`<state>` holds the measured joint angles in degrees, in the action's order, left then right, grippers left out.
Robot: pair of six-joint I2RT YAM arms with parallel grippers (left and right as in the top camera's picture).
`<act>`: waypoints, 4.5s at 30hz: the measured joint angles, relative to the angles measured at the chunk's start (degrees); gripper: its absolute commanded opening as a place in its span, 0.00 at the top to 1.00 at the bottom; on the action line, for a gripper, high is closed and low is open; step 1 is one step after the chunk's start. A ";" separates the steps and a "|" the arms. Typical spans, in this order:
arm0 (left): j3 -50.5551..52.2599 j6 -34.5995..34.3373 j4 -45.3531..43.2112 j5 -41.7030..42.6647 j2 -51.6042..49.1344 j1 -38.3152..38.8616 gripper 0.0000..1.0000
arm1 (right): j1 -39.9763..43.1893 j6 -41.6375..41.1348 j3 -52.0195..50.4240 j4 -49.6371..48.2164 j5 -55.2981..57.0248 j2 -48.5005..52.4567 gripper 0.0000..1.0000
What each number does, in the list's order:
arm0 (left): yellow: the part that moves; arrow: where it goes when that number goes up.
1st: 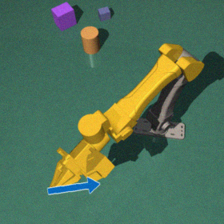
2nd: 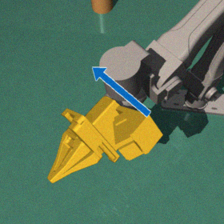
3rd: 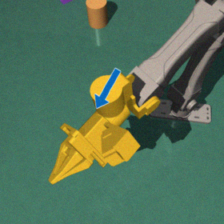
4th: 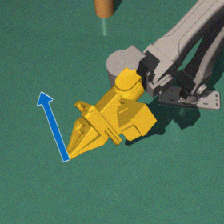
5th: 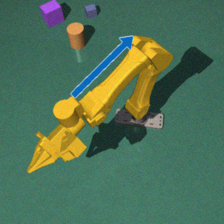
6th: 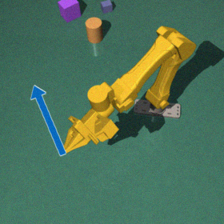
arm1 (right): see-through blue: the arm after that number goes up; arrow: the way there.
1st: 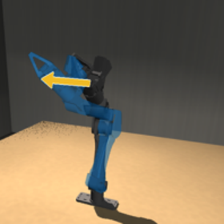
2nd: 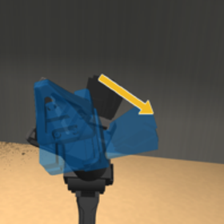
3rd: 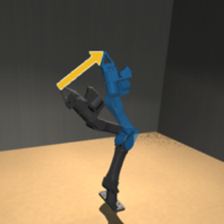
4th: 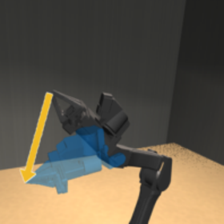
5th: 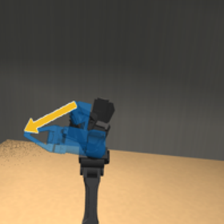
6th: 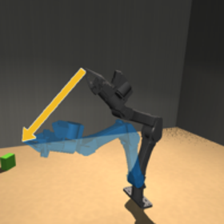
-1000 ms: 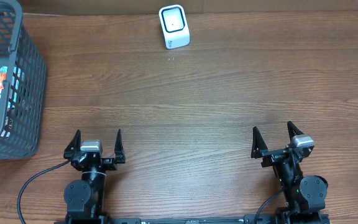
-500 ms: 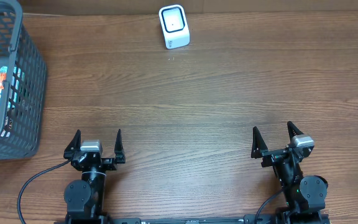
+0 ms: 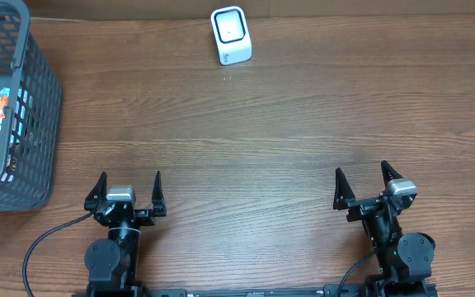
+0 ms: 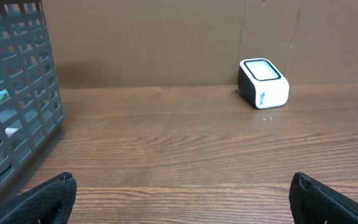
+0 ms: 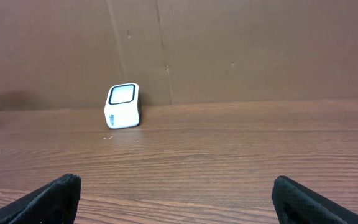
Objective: Scan the item barcode
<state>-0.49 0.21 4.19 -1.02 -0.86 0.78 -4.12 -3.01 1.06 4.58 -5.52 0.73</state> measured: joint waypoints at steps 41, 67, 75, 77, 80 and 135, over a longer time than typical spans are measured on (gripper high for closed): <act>-81.53 18.25 6.32 -7.76 -26.69 0.00 0.00 | 0.02 -0.02 0.00 0.00 0.00 0.00 0.00; -128.34 5.66 91.36 -3.26 -76.61 -0.02 0.00 | 0.02 -0.04 0.00 -0.02 0.02 0.00 0.00; -128.37 5.38 87.03 -3.58 -82.25 -0.02 0.00 | 0.02 0.00 0.00 0.02 0.00 0.00 0.00; -128.37 4.59 85.83 -4.83 -83.91 -0.02 0.00 | 0.00 0.00 0.00 0.02 0.02 0.00 0.00; -128.34 3.67 84.02 -7.65 -86.86 -0.68 0.01 | 0.00 0.00 0.00 0.00 0.00 0.00 0.00; -128.34 22.05 72.32 10.97 -125.66 -40.41 0.01 | 0.02 -0.02 0.00 0.00 0.02 0.00 0.00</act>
<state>-128.84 22.26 76.51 9.96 -126.52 -39.64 -4.10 -3.03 1.06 4.58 -5.50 0.73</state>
